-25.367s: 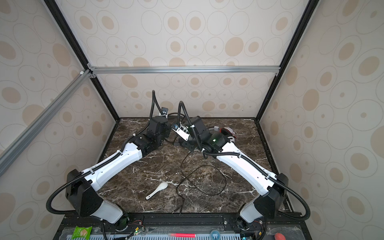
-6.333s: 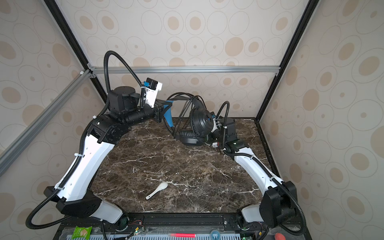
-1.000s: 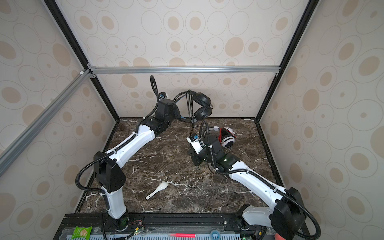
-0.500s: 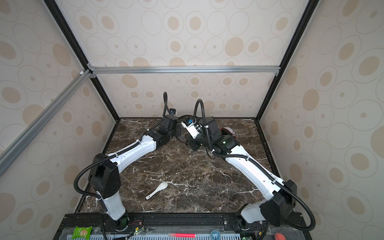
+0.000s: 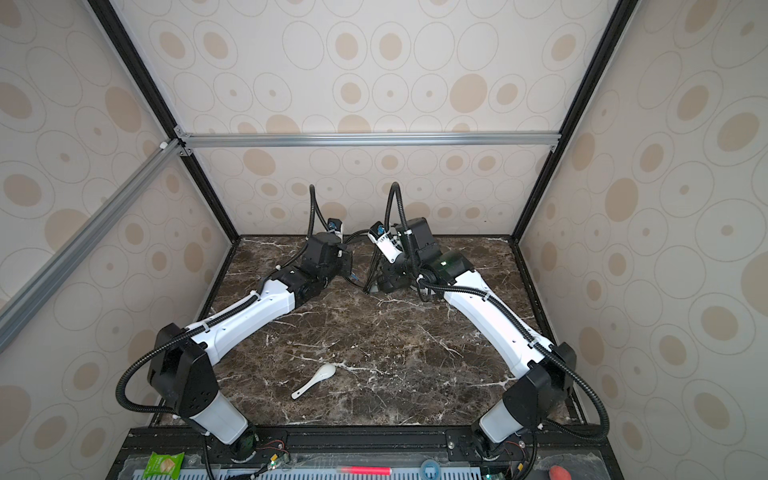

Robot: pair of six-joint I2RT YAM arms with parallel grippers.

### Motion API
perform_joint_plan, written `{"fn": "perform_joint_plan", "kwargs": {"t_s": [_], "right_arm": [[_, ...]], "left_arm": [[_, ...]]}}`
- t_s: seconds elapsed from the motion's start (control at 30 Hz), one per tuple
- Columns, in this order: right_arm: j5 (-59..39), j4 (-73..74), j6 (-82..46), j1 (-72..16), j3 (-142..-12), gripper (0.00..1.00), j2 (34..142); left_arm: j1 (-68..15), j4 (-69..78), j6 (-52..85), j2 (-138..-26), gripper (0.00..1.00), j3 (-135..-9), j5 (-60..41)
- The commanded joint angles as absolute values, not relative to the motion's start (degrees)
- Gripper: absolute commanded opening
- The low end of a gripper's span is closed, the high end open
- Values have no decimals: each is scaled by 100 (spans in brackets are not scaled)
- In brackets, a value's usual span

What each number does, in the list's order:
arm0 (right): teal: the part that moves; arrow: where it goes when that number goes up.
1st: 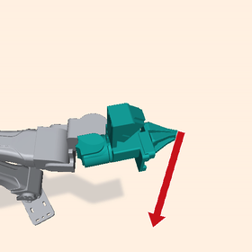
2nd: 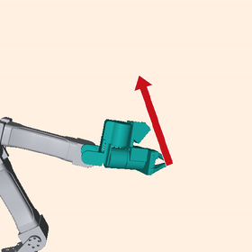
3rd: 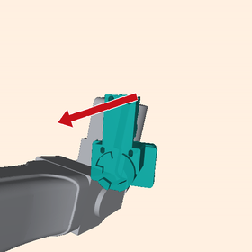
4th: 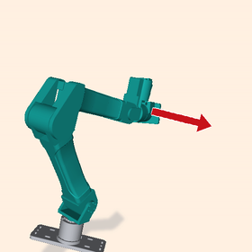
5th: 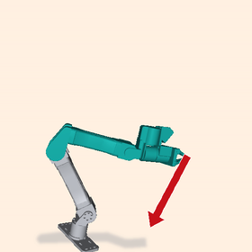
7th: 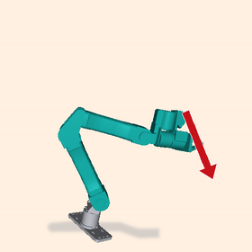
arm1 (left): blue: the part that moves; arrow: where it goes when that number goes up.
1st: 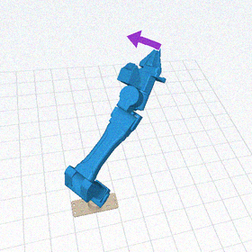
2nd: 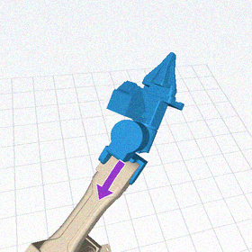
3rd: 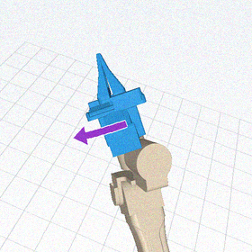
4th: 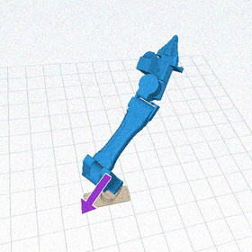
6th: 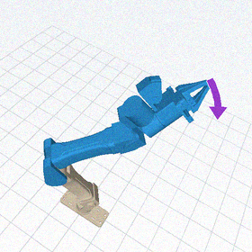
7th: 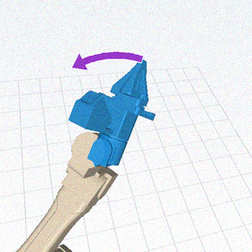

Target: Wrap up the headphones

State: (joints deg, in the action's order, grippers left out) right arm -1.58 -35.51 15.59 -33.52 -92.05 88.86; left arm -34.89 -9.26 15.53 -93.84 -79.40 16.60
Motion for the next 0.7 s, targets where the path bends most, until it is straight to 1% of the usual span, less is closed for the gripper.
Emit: {"fn": "perform_joint_plan", "kwargs": {"t_s": [0.0,0.3,0.67], "right_arm": [[259,-3423,1800,-3263,-9499,0,8998],[785,-3790,1801,-3230,-9865,0,9668],[855,-3951,1558,-3086,-10247,0,10233]], "left_arm": [[-3509,-940,1405,-9167,0,-7936,1331],[-3566,-1101,1318,-9044,0,-8023,1033],[-3577,-1285,1408,-9096,0,-8298,597]]}}
